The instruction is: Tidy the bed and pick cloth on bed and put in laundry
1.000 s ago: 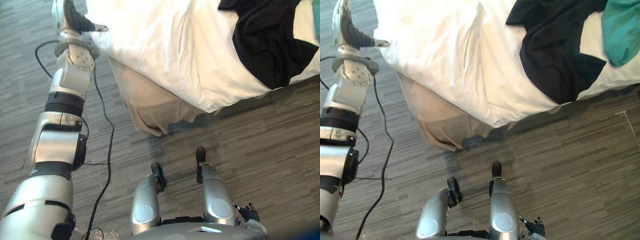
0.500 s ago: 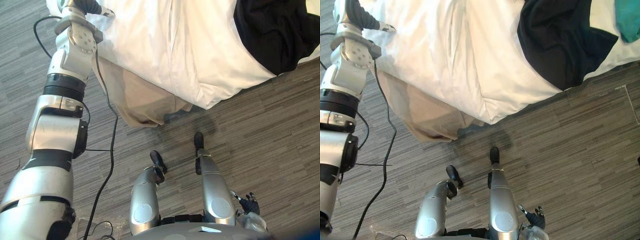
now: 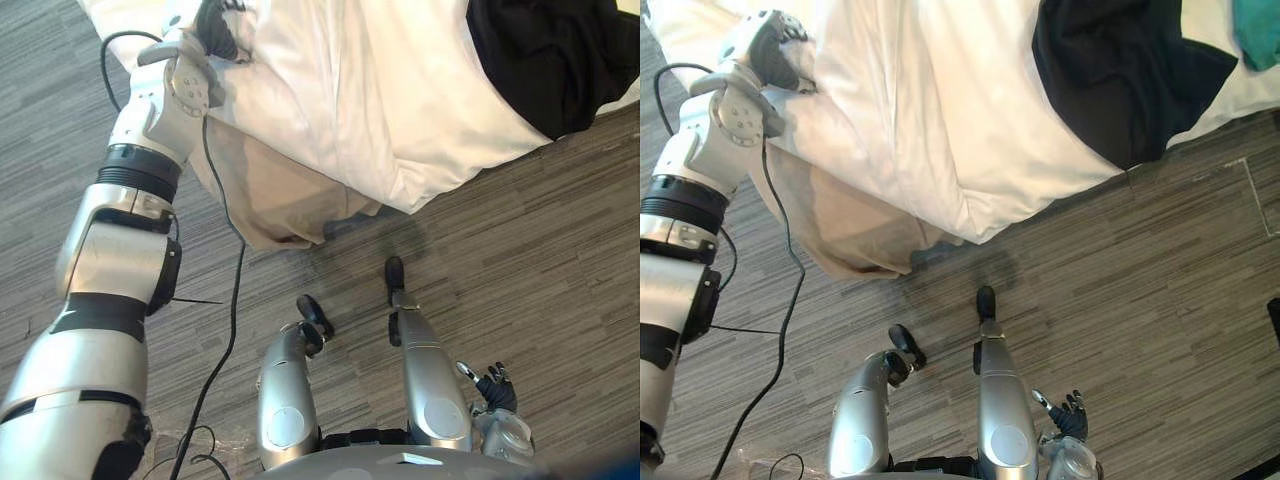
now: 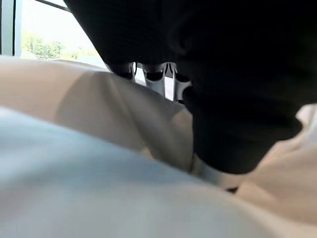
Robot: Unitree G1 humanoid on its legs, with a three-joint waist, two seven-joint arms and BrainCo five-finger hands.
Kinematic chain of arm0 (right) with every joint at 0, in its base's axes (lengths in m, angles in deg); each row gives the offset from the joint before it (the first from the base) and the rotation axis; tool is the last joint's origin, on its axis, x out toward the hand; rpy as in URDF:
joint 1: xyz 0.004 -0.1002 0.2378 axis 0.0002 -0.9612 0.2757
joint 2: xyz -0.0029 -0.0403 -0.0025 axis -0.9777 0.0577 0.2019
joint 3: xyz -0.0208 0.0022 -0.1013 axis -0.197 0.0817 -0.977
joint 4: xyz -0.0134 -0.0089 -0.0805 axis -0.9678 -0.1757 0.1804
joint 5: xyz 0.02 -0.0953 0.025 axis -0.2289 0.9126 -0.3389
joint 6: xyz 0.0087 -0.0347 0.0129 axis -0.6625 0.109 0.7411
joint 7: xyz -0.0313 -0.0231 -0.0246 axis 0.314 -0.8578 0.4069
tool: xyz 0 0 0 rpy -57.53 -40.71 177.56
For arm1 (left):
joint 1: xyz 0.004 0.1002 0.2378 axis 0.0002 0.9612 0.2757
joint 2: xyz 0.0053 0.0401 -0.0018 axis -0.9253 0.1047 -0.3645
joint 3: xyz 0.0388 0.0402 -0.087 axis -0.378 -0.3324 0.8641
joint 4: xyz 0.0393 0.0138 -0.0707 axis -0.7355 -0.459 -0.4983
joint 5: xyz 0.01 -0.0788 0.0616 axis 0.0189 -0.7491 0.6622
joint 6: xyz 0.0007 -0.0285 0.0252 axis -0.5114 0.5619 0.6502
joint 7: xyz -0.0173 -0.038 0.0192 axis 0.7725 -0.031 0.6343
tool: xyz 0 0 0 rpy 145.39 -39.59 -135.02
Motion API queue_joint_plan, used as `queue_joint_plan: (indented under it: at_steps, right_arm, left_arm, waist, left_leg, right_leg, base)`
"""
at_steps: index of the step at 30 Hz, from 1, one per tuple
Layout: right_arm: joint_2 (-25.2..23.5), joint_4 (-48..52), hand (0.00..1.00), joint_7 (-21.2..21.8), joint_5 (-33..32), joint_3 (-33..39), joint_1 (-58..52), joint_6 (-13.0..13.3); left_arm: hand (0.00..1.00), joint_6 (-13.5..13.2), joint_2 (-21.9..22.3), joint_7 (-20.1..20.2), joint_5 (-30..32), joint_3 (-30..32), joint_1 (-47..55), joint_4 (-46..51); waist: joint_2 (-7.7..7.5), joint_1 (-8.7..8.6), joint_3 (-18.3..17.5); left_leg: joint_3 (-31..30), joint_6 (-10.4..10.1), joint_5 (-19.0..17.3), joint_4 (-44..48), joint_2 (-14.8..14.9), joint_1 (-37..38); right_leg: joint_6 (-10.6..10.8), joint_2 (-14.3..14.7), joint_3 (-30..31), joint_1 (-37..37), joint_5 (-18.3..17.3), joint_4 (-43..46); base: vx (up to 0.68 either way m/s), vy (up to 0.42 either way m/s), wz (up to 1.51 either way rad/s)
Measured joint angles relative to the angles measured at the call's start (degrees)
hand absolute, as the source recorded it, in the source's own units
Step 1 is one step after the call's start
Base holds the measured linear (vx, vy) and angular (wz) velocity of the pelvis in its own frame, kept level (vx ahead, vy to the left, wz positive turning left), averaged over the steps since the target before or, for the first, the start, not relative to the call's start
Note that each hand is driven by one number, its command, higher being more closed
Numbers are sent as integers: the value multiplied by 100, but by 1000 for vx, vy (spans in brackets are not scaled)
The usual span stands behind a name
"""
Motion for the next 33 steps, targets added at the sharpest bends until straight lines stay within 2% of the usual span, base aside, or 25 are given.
queue_joint_plan:
  at_steps: [5, 9, 10, 15, 16, 19, 20, 22, 24, 26, 28, 29, 33]
  right_arm:
    - [142, -41, 0, 60, 9, -229, 9, -46]
    - [186, -231, 0, 90, 70, -248, -22, -157]
    - [192, -237, 0, 94, 73, -257, -28, -168]
    - [258, -273, 0, 146, 304, -361, -309, -185]
    - [252, -294, 0, 170, 342, -353, -419, -188]
    - [241, -603, 0, 208, 533, -178, -567, -217]
    - [247, -672, 0, 213, 535, -165, -571, -228]
    - [232, -955, 0, 223, 573, -46, -596, -255]
    - [235, -1054, 0, 241, 716, 26, -598, -254]
    - [235, -1119, 0, 240, 741, 37, -599, -259]
    - [226, -1206, 0, 233, 743, 99, -601, -291]
    - [220, -1234, 0, 234, 743, 127, -601, -309]
    - [154, -1392, 0, 237, 744, 325, -621, -379]
  left_arm:
    - [100, -104, -33, 131, 14, -210, 408, 11]
    - [100, -144, -54, 333, 18, -595, 1068, 53]
    - [100, -148, -83, 336, 18, -630, 1173, 102]
    - [100, -178, -500, 407, -197, -636, 2622, 647]
    - [0, -234, -645, 399, -241, -600, 2902, 812]
    - [0, -371, -879, 282, -287, -112, 3554, 1139]
    - [0, -391, -894, 272, -287, -34, 3614, 1156]
    - [0, -406, -902, 175, -286, 322, 3947, 1226]
    - [0, -399, -903, 77, -278, 548, 4162, 1153]
    - [0, -369, -903, 25, -277, 803, 4375, 1102]
    - [0, -196, -903, -36, -268, 1397, 4843, 1047]
    - [0, -159, -902, -77, -269, 1503, 4937, 1018]
    - [0, 12, -751, -245, -401, 2626, 5901, 793]
  waist:
    - [12, -1, -44]
    - [5, 6, -434]
    - [5, 8, -440]
    - [36, 70, -824]
    - [34, 100, -870]
    - [23, 132, -957]
    - [29, 131, -961]
    - [46, 126, -1194]
    - [49, 123, -1224]
    - [46, 124, -1226]
    - [44, 176, -1273]
    - [45, 188, -1287]
    - [5, 390, -1593]
  left_leg:
    - [-81, 1, 1, -6, 28, 186]
    - [-149, 1, -2, -173, 5, 406]
    - [-172, 0, 1, -199, 2, 476]
    - [-301, -54, 203, -666, -174, 959]
    - [-376, -65, 285, -836, -253, 1067]
    - [-565, -109, 537, -1262, -424, 1364]
    - [-575, -114, 570, -1328, -436, 1421]
    - [-750, -138, 794, -1735, -548, 1559]
    - [-882, -164, 932, -1977, -612, 1735]
    - [-1020, -186, 1033, -2138, -643, 1843]
    - [-1203, -208, 1179, -2346, -642, 1881]
    - [-1248, -217, 1210, -2383, -640, 1885]
    - [-1493, -241, 1410, -2647, -626, 1896]
  right_leg:
    - [2, 10, -83, 239, -11, 1]
    - [3, -24, -268, 519, -200, 3]
    - [-9, -25, -299, 585, -219, 6]
    - [-37, -121, -488, 953, -409, 93]
    - [-36, -157, -558, 1039, -446, 87]
    - [-49, -245, -764, 1296, -518, 64]
    - [-51, -256, -812, 1357, -519, 47]
    - [-74, -302, -1006, 1465, -541, -22]
    - [-90, -303, -1116, 1649, -551, -113]
    - [-99, -289, -1237, 1795, -559, -194]
    - [-134, -253, -1434, 1906, -582, -276]
    - [-140, -247, -1493, 1941, -587, -305]
    - [-158, -174, -1679, 2032, -610, -430]
  base:
    - [-82, -38, 7]
    - [-50, -47, 17]
    - [-8, -67, 26]
    - [28, -53, 20]
    - [47, -30, 24]
    - [87, -49, 40]
    - [54, -30, 39]
    - [58, -32, 39]
    - [64, -34, 31]
    - [19, -30, 33]
    - [-10, -64, 41]
    - [-18, -76, 40]
    - [-24, -49, 27]
